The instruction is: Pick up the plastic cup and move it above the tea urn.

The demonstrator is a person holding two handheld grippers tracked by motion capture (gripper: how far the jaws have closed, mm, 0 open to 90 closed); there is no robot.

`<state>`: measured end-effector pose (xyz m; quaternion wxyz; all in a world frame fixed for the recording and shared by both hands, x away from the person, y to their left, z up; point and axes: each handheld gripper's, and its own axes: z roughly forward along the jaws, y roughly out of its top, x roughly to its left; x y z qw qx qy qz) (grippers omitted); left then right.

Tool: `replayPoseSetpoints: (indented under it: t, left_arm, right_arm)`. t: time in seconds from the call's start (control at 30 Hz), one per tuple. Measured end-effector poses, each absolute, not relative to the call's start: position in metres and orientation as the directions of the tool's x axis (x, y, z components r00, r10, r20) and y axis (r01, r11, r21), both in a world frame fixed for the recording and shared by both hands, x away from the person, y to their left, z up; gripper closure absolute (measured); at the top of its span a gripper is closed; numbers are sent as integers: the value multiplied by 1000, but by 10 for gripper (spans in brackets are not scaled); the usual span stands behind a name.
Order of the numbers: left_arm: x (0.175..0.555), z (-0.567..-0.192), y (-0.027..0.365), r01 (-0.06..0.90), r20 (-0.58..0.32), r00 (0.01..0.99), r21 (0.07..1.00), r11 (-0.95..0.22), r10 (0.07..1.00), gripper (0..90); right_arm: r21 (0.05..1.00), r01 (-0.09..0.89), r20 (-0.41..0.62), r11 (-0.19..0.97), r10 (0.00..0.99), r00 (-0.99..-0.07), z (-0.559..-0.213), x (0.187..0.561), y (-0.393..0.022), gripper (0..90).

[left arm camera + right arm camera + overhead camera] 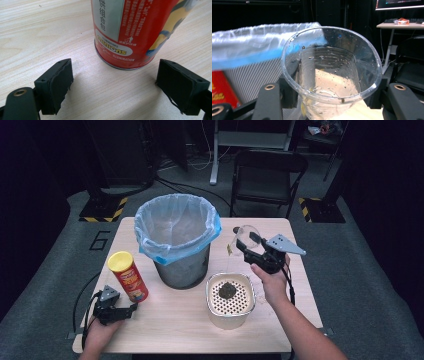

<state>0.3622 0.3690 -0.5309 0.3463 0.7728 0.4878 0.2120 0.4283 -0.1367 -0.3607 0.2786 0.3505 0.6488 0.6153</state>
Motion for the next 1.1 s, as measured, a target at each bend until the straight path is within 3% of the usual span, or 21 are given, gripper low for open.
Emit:
replayPoseSetpoints:
  t: [0.37,0.8,1.1]
  left_arm:
    - [363,-531,369,603,-8,434,745,-285,901,136]
    - [363,-531,369,602,-7,434,746,-284,901,136]
    - [363,-531,369,602,-6,434,746,-285,901,136]
  right_arm:
    - [996,93,49,8,804,-593,-327,441,-145,405]
    - [993,104,34,47,745,-666,-310,415,-140,407]
    - [991,100,9,87,707,-708,-275,403,-127,407]
